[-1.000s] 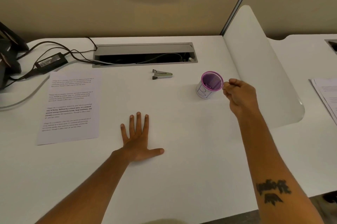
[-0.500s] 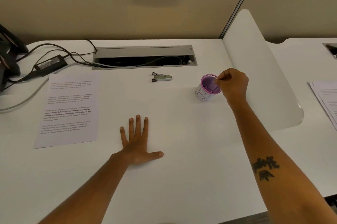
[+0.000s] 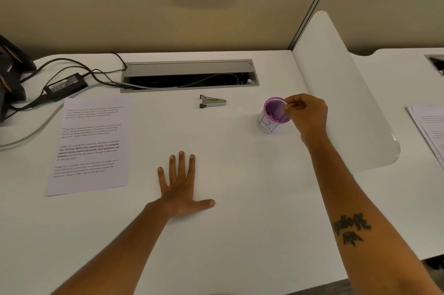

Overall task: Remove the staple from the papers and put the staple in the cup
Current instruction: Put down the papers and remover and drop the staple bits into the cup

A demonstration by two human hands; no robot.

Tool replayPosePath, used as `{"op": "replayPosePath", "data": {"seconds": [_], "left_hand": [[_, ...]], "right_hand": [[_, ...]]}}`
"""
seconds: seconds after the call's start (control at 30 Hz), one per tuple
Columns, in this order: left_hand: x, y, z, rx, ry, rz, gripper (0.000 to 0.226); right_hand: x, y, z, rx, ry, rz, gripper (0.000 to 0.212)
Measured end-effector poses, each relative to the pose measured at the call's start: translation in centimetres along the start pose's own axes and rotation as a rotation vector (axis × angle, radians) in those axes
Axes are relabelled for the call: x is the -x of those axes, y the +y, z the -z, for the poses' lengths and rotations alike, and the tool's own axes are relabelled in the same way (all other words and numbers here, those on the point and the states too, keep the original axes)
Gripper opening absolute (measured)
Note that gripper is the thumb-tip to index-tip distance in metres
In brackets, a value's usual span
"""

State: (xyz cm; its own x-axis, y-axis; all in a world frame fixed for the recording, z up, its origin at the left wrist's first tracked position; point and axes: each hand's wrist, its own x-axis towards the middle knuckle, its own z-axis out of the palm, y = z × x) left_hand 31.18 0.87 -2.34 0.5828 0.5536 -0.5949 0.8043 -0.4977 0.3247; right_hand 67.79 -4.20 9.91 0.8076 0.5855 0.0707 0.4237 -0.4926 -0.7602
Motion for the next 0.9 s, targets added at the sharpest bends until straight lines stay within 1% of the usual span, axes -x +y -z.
{"op": "replayPosePath", "data": {"seconds": [0.1,0.17,0.27,0.3,0.37,0.47,0.53,0.73,0.83,0.9], "left_hand": [[0.1,0.0,0.0,-0.002,0.003,0.004,0.15],[0.1,0.1,0.0,-0.005,0.003,0.007,0.15],[0.1,0.1,0.0,-0.002,0.004,0.007,0.15],[0.1,0.1,0.0,0.001,0.005,0.006,0.15],[0.1,0.0,0.0,0.007,0.007,0.004,0.149],[0.1,0.0,-0.1,0.008,0.006,0.005,0.15],[0.1,0.1,0.0,0.004,0.003,0.008,0.15],[0.3,0.1,0.1,-0.003,-0.001,0.005,0.15],[0.4,0.2,0.3,-0.004,-0.007,0.004,0.15],[0.4,0.3,0.3,-0.011,-0.011,0.005,0.15]], "right_hand": [[1.3,0.7,0.4,-0.202,0.026,-0.115,0.017],[3.1,1.7,0.5,-0.344,0.057,-0.169,0.021],[6.3,4.2,-0.5,-0.436,0.076,-0.264,0.021],[7.3,5.1,-1.0,-0.412,0.063,-0.301,0.021],[9.0,6.6,-2.2,-0.278,0.014,-0.329,0.019],[10.7,7.7,-3.5,-0.009,-0.048,-0.215,0.014],[11.1,7.9,-4.1,0.086,-0.053,-0.142,0.016],[11.3,7.7,-5.4,0.257,-0.102,-0.003,0.023],[11.5,7.8,-5.8,0.291,-0.097,0.056,0.022],[11.5,7.9,-5.8,0.294,-0.098,0.062,0.021]]}}
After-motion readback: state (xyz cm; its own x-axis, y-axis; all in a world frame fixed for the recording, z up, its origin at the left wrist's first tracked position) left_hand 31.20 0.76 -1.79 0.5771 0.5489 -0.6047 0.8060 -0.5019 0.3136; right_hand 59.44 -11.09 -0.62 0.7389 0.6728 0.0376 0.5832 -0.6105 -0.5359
